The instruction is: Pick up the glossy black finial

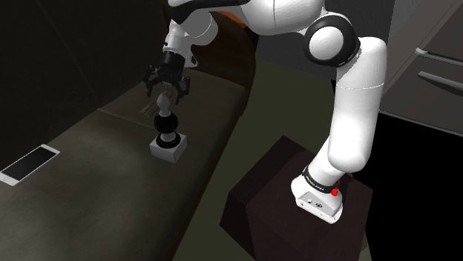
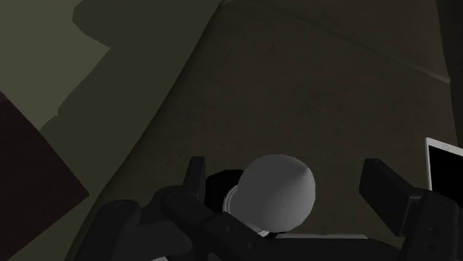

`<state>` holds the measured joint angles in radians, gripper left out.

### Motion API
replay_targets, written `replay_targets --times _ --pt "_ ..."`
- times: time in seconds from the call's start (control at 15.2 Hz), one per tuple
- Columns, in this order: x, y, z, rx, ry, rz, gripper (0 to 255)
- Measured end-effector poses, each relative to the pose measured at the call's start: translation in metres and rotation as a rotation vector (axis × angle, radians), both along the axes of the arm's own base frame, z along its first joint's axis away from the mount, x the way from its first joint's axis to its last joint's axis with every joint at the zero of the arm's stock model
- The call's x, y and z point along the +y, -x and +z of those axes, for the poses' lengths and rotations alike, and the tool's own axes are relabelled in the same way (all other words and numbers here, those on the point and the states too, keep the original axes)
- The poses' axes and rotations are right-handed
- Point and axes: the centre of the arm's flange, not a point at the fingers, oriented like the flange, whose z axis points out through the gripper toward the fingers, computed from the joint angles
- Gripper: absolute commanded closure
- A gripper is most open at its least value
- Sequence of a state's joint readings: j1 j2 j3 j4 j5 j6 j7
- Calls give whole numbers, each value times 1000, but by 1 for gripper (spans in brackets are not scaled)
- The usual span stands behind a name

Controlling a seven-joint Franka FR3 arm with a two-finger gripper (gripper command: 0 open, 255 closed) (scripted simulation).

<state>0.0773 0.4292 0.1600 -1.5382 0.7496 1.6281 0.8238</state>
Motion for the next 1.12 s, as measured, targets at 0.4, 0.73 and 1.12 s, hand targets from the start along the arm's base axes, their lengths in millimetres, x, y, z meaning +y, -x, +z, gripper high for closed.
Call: replay_targets --times 0.4,0.73,1.12 --pt "0 1 -13 -1 -1 0 255" --pt "0 1 -13 -1 -1 0 255" --pt "-1 0 2 1 0 -1 255"
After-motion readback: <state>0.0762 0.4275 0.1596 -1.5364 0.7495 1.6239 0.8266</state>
